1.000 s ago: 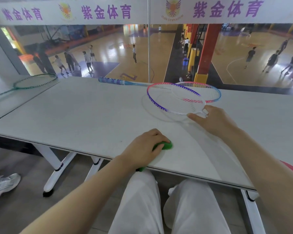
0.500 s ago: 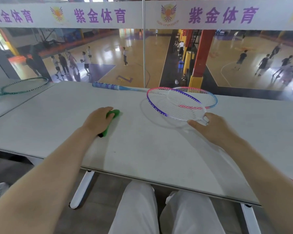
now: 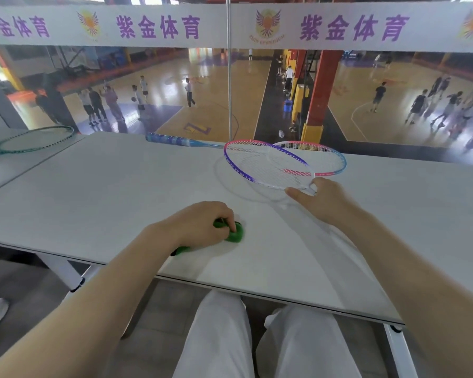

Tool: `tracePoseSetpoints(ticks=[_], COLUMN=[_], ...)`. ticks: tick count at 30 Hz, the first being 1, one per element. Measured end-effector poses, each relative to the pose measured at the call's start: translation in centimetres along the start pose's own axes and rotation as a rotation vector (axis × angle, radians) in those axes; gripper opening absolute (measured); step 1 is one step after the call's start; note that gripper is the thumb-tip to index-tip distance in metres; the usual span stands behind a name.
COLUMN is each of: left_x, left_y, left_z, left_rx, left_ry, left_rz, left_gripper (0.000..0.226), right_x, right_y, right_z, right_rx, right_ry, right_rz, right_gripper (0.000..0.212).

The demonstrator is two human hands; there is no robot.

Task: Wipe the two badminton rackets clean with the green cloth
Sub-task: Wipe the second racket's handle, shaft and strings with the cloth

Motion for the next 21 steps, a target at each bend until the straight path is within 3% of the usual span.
tracePoseSetpoints(ticks=[2, 4, 7, 10, 14, 21], left_x=[-0.3, -1.2, -1.9, -0.6, -0.7, -2.7], left_y=[-0.1, -0.4, 0.4, 1.1, 0.1, -1.5], left_z=[0.1, 0.7, 1.6, 2.2, 2.2, 2.1], left_rx=[-0.042, -0.083, -0.289, -0.484, -0.445, -0.378], left_ry=[0.046, -0.04, -0.24, -0.273, -0.364, -0.475], left_rz=[-0.07, -0.201, -0.619, -1.076, -1.529, -1.723], left_gripper=[0.017, 0.02, 0.024, 0.033, 0.03, 0.029], right_x=[-0.1, -0.6, -0.9, -1.4, -1.7, -2.8], right_y=[0.6, 1.3, 1.8, 2.2, 2.6, 3.7], right_z=[-0.4, -0.8, -1.3, -1.8, -1.9, -2.4], right_rx=[-0.013, -0.042, -0.072, -0.094, -0.133, -0.16], right_ry=[0.004, -0.01, -0.022, -0.038, -0.044, -0.082], right_rz=[0.021, 0.034, 0.036, 0.017, 0.058, 0.097], right_gripper=[0.081, 0.078, 0.079, 0.082, 0.097, 0.093])
Point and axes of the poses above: each hand's wrist, its own z-axis towards the middle knuckle, its own x-axis out of the palm, y = z × x, the point moved 8 cm from there along z, towards the middle knuckle, and after that the axes turned 5 degrees about -y, right-handed, at the moved point
